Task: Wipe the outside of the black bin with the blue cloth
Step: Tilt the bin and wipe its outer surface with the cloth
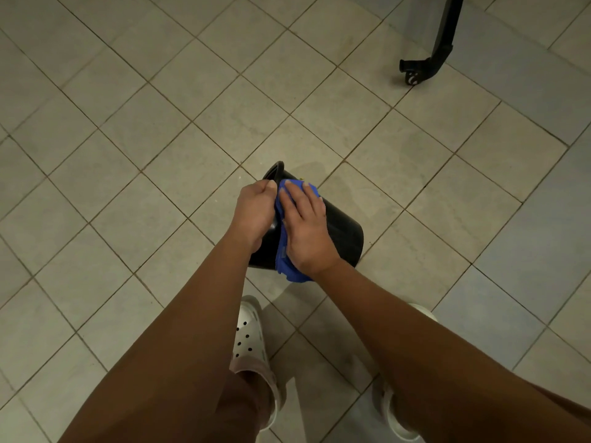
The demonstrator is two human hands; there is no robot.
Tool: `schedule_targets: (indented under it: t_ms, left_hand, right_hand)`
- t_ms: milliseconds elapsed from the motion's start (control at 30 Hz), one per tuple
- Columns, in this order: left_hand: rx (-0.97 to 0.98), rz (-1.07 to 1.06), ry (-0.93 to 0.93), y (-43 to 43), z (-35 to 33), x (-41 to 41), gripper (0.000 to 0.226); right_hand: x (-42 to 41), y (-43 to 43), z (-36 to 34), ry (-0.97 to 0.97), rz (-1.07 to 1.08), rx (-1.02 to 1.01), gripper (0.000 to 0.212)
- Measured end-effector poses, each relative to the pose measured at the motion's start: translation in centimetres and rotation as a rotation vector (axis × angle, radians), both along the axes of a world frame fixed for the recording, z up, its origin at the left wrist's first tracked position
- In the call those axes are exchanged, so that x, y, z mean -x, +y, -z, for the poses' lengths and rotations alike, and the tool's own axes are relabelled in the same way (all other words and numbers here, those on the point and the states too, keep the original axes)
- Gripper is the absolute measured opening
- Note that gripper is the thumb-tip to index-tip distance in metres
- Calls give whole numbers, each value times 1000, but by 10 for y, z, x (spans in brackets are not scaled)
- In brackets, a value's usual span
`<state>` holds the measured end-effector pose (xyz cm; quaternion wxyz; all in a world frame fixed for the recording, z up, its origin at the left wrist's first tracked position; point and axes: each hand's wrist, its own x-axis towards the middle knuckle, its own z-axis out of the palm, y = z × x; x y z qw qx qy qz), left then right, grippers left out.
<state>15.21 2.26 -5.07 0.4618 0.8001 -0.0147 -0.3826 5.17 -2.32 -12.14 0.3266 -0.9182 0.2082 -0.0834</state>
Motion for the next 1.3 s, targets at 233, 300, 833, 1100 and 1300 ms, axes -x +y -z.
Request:
schedule_targets:
  t_ms: [233, 300, 833, 1100, 1300]
  left_hand:
    - [-15, 21, -21, 0, 0, 6, 30]
    - [-25, 18, -21, 0, 0, 5, 31]
    - [9, -45, 29, 3, -6, 0, 31]
    - [-3, -27, 36, 2, -3, 1, 41]
    - [5, -91, 18, 5, 1, 1, 36]
  right_hand:
    - [9, -15, -2, 101, 302, -177, 48]
    - [12, -2, -4, 86, 307, -162, 47]
    - [22, 13, 6, 105, 262, -13, 54]
    - [4, 10, -1, -19, -65, 56, 64]
    - [12, 0, 3, 57, 145, -92, 54]
